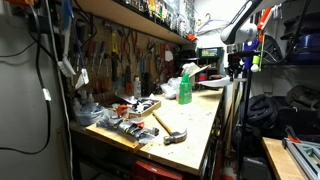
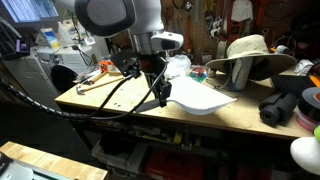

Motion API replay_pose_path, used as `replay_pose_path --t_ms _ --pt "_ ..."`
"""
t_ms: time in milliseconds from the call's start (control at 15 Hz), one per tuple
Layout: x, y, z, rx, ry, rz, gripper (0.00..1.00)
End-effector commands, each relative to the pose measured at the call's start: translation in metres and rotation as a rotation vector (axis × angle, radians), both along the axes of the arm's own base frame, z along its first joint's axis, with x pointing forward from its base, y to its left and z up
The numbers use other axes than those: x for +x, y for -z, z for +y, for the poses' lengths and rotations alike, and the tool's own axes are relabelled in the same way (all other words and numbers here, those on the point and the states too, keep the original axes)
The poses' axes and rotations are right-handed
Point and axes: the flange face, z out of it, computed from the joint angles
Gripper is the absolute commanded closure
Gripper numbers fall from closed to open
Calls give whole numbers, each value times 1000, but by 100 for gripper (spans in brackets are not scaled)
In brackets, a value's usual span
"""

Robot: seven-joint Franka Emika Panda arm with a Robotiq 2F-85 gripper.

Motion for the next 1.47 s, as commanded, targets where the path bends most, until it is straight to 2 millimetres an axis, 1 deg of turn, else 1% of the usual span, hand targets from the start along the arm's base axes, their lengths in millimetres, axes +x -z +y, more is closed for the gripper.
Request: replay_pose_path --t_ms 0,200,267,600,733,1000,1400 --pt "2 0 -1 1 1 -1 67" --pt "3 -1 -2 -1 2 -4 67" --pt "4 -2 -2 -2 2 -4 92" --pt "22 8 -12 64 10 113 92" --pt "30 13 -20 86 18 143 92" --pt "48 20 -41 111 27 167 92" --pt "67 37 -80 155 88 111 92"
